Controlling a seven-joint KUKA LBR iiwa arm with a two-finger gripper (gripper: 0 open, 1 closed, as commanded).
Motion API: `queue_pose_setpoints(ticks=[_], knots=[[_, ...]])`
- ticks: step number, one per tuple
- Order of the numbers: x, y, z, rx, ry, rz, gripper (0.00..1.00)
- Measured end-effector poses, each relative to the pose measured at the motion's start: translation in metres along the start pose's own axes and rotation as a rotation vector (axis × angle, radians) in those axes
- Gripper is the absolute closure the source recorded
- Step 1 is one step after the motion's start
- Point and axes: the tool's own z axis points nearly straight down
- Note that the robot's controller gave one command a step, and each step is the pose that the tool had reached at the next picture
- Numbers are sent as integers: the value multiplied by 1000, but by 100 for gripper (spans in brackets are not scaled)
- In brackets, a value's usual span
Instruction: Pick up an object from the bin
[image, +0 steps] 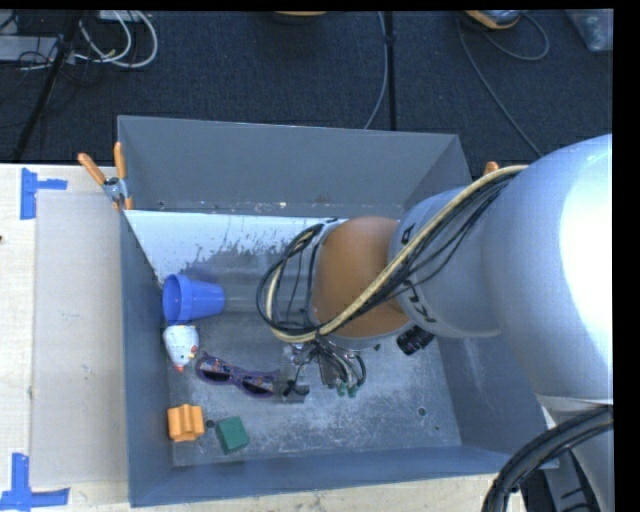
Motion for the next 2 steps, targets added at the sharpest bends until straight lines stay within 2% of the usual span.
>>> queue_pose_setpoints(ticks=[1,2], knots=[[0,-1,1,1,0,8,0],[0,-2,1,1,0,8,0]])
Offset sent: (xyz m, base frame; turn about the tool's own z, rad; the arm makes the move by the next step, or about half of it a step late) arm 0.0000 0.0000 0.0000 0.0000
